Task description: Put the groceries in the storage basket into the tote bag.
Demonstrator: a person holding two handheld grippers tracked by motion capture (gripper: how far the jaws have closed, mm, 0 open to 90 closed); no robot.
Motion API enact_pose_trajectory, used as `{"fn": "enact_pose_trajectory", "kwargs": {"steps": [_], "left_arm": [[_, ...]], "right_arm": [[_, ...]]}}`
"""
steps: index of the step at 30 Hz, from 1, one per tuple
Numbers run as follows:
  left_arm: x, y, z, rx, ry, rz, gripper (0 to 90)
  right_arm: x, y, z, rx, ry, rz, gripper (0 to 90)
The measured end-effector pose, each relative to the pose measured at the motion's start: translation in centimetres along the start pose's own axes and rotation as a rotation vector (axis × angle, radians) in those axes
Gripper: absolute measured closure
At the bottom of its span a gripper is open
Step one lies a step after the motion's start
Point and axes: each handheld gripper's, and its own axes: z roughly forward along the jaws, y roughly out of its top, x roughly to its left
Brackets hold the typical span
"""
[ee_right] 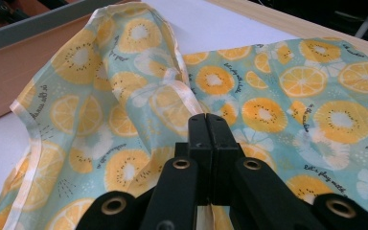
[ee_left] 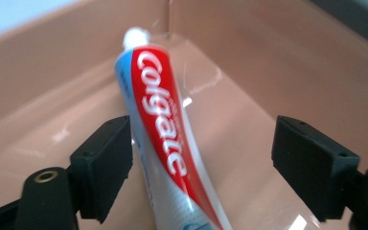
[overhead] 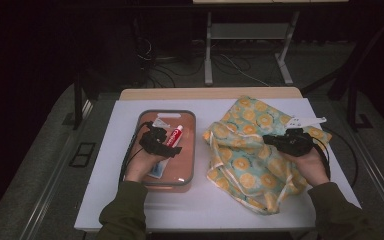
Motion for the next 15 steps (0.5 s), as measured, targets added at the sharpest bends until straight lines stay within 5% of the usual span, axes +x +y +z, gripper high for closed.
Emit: {"fn": "enact_pose_trajectory", "kwargs": {"steps": [4,8,11,15], "left_arm": [[-0.08,-0.15,0.61,0.073,0.011,-0.006,27.1],[-0.21,-0.25,1.08,0.148,0.068,-0.028,36.7],[-0.33,-0.22,1.02,0.155,0.078,-0.029,51.8],[-0.50,-0.19,0.86,0.156,0.066,-0.023,59.0]], "right_arm": [[0.02,0.02,-0.15,-0.005,-0.003,0.002,89.8],[0.11,0.04,-0.13,-0.004,-0.001,-0.001,89.8],[0.11,0.04,-0.13,-0.006,-0.001,-0.001,89.8],[0.08,0.03,-0.20,-0.008,-0.003,-0.002,89.8]]}}
